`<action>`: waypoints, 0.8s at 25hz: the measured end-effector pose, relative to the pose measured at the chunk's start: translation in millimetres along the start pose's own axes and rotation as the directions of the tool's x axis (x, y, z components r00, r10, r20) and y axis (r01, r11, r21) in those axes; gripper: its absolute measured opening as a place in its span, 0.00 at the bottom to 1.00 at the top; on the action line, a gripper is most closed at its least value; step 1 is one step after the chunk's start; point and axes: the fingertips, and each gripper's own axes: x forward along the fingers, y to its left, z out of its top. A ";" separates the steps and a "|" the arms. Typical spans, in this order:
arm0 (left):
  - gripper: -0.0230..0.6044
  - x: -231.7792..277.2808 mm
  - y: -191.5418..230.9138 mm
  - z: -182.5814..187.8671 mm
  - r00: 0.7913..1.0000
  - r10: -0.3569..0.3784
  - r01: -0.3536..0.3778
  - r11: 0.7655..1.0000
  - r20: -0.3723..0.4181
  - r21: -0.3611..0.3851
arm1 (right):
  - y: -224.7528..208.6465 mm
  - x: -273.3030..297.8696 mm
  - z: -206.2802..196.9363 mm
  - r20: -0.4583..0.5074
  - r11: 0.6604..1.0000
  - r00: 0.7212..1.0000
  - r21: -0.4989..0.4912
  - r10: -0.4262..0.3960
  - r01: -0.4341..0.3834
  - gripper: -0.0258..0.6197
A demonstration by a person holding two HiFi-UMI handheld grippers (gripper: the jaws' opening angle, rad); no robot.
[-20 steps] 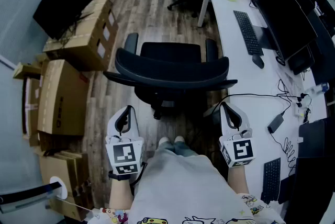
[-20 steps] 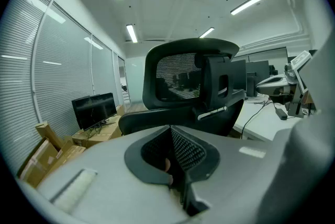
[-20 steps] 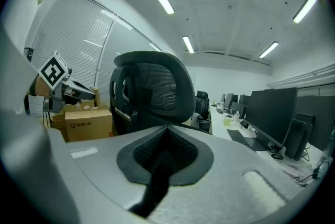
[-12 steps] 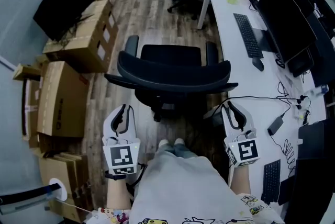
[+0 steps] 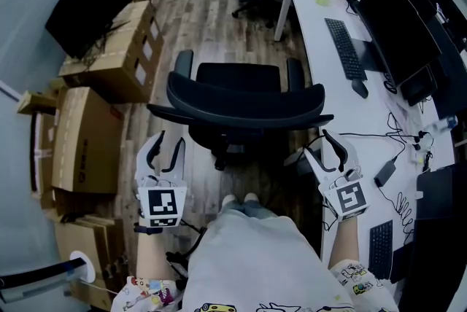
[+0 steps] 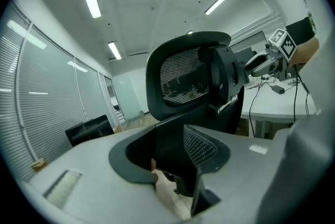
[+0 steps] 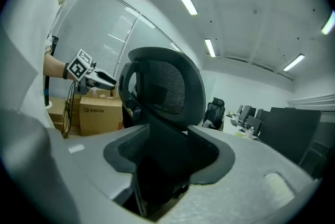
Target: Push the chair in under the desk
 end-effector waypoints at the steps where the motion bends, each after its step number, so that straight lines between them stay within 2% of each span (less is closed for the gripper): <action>1: 0.34 2.7 2.5 -1.7 1.000 -0.004 0.004 1.000 -0.004 0.017 | -0.7 1.7 -0.6 -0.002 1.000 1.000 -0.014 0.009 -0.009 0.39; 4: 0.40 13.2 7.8 -9.6 0.999 -0.014 0.017 0.996 -0.035 0.093 | -4.2 7.2 -8.4 -0.038 0.996 0.999 -0.081 0.023 -0.026 0.42; 7: 0.46 23.0 11.7 -18.5 0.997 -0.028 0.042 0.979 -0.070 0.198 | -7.4 14.1 -19.0 -0.085 0.988 0.996 -0.152 0.027 -0.040 0.44; 12: 0.52 41.2 23.7 -26.6 0.993 -0.020 0.060 0.930 -0.115 0.361 | -16.4 24.8 -33.0 -0.140 0.972 0.990 -0.226 0.028 -0.059 0.45; 20: 0.55 67.2 26.0 -29.9 0.990 -0.057 0.117 0.859 -0.133 0.498 | -33.5 37.1 -43.1 -0.161 0.951 0.986 -0.300 0.033 -0.080 0.45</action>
